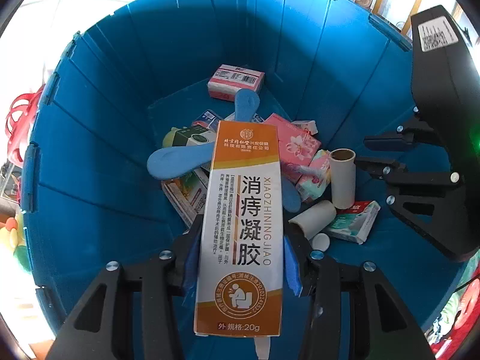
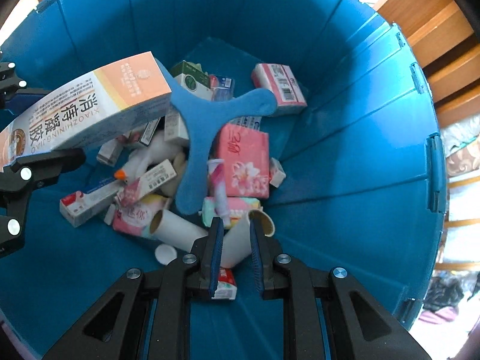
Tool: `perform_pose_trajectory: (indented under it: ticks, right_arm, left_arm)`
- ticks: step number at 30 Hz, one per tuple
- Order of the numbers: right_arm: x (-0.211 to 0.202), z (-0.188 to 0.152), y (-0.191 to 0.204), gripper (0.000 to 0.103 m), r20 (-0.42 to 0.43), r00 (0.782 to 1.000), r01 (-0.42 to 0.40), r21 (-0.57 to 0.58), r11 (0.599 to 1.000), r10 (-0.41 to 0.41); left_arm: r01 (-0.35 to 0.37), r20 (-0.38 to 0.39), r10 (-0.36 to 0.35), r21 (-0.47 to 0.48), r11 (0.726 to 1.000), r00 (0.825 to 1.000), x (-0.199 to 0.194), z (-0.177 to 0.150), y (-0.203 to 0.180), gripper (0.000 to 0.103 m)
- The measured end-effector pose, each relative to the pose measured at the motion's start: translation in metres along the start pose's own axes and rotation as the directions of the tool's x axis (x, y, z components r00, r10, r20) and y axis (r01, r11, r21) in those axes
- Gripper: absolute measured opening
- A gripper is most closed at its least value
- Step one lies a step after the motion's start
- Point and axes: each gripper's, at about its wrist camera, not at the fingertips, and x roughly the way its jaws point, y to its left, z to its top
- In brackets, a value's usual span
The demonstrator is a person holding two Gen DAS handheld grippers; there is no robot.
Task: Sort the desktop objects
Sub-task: 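Carry the ointment box and pink tube over the blue bin with both tools, then open both tools to drop the box and tube into the bin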
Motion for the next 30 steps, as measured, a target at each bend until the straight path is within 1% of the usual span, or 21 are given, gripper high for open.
perform_pose_trajectory:
  ticks: [6,7,8,9,10,11,12,13,15,18,22,23,24,28,30]
  right_arm:
    - [-0.001,0.001,0.004,0.018,-0.001,1.0,0.005,-0.012,1.0,-0.005]
    - [-0.002,0.001,0.004,0.019,0.0,1.0,0.008,-0.012,1.0,-0.008]
    - [-0.002,0.001,0.004,0.019,0.0,1.0,0.005,-0.009,1.0,-0.005]
    - [-0.003,0.001,0.004,0.02,0.0,1.0,0.002,-0.007,1.0,-0.002]
    - [-0.004,0.001,0.005,0.024,0.0,1.0,0.002,-0.005,1.0,-0.002]
    - [-0.005,0.0,0.005,0.028,0.0,1.0,0.004,-0.005,1.0,-0.004]
    - [-0.006,0.0,0.005,0.044,0.002,1.0,0.005,-0.005,1.0,-0.005]
    - [-0.008,-0.001,0.006,0.067,0.007,1.0,0.01,-0.006,1.0,-0.01]
    - [-0.011,-0.002,0.007,0.084,0.02,1.0,0.024,-0.008,1.0,-0.023]
    - [-0.02,-0.003,0.008,0.086,0.042,0.999,0.024,0.001,1.0,-0.024]
    - [-0.031,-0.005,0.011,0.1,0.072,0.996,0.049,0.007,0.999,-0.049]
    - [-0.034,-0.007,0.013,0.101,0.079,0.996,0.048,0.007,0.999,-0.048]
    - [-0.037,-0.008,0.014,0.101,0.089,0.995,0.044,0.009,0.999,-0.045]
    - [-0.051,-0.014,0.021,0.103,0.143,0.989,0.027,0.033,0.999,-0.032]
    - [-0.06,-0.016,0.025,0.103,0.183,0.983,0.002,0.05,0.999,-0.012]
  left_arm:
    - [0.013,-0.036,-0.013,-0.011,1.0,0.999,0.006,0.004,0.005,0.047]
    - [0.015,-0.039,-0.015,-0.01,1.0,0.999,0.006,0.004,0.004,0.05]
    - [0.015,-0.035,-0.015,-0.007,1.0,0.999,0.006,0.003,0.005,0.056]
    - [0.012,-0.027,-0.012,-0.007,1.0,1.0,0.004,0.003,0.005,0.059]
    - [0.013,-0.02,-0.013,-0.005,1.0,1.0,0.002,0.002,0.005,0.063]
    - [0.016,-0.014,-0.016,-0.005,1.0,1.0,0.001,0.002,0.006,0.065]
    - [0.021,-0.01,-0.021,-0.003,1.0,1.0,-0.002,0.001,0.006,0.065]
    - [0.024,-0.006,-0.024,0.0,1.0,1.0,-0.003,0.001,0.006,0.065]
    - [0.02,0.007,-0.02,0.005,1.0,1.0,-0.008,-0.002,0.006,0.065]
    - [0.017,0.026,-0.017,0.008,1.0,1.0,-0.014,-0.004,0.006,0.065]
    - [0.003,0.072,-0.004,0.012,1.0,0.997,-0.028,-0.012,0.008,0.065]
    - [-0.003,0.09,0.002,0.011,1.0,0.996,-0.032,-0.014,0.009,0.065]
    - [-0.005,0.111,0.004,0.014,1.0,0.994,-0.037,-0.017,0.011,0.065]
    - [-0.019,0.203,0.024,-0.027,0.999,0.979,-0.06,-0.03,0.024,0.065]
    - [-0.031,0.243,0.043,-0.054,0.998,0.969,-0.069,-0.038,0.031,0.066]
